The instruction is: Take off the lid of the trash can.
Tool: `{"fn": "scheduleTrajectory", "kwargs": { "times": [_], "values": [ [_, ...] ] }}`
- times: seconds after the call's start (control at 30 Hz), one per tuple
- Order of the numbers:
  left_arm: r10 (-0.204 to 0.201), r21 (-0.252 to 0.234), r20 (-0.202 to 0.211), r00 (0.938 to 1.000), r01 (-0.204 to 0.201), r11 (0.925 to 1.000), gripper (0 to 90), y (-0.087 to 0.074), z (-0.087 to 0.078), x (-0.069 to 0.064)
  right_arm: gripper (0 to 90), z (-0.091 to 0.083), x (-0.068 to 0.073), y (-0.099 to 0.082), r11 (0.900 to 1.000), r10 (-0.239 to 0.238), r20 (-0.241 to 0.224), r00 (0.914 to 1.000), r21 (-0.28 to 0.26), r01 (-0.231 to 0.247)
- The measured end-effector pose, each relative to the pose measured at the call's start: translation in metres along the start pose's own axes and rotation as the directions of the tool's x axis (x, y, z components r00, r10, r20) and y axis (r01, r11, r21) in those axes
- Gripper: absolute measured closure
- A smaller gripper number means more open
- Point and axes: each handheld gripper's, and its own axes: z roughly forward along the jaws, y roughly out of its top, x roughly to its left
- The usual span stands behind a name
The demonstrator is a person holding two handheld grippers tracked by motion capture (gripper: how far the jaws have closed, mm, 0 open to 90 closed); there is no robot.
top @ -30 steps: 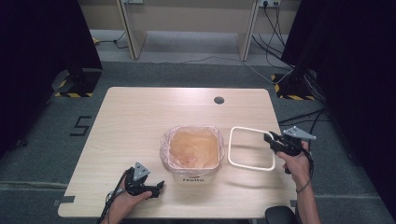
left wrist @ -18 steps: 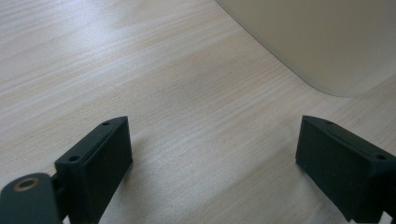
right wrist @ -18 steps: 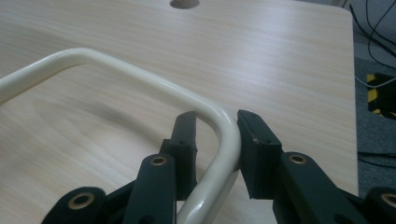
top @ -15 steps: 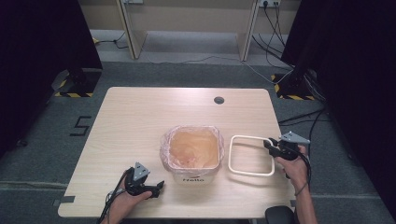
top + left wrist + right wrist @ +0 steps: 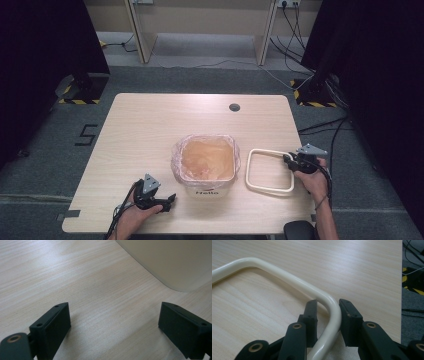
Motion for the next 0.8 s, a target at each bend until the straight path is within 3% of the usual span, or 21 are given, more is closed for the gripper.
{"fn": "scheduleTrajectory", "kwargs": {
  "times": [0.2,0.47,0.63,0.73,0.8],
  "values": [
    [0.0,0.0,0.0,1.0,0.0,1.0,9.9,0.0,0.0,0.0,69.0,0.001,0.0,0.0,0.9998,-0.013,0.01,0.9999,0.016,0.013],
    [0.0,0.0,0.0,1.0,0.0,1.0,9.9,0.0,0.0,0.0,67.5,0.001,-0.003,-0.001,0.9998,0.008,-0.003,1.0,0.02,-0.008],
    [0.0,0.001,-0.001,1.0,0.0,1.0,9.9,0.0,0.0,0.0,60.8,-0.001,-0.004,0.0,0.999,0.027,-0.018,0.9995,0.035,-0.026],
    [-0.002,-0.002,0.0,1.0,0.002,1.0,9.9,0.0,0.0,0.0,47.7,-0.007,-0.005,0.008,0.9936,0.109,-0.028,0.9936,-0.027,-0.11],
    [-0.002,-0.002,0.0,1.0,0.002,1.0,9.9,0.0,0.0,0.0,44.1,-0.009,-0.004,0.011,0.9903,0.13,-0.033,0.9909,-0.044,-0.132]
  ]
}}
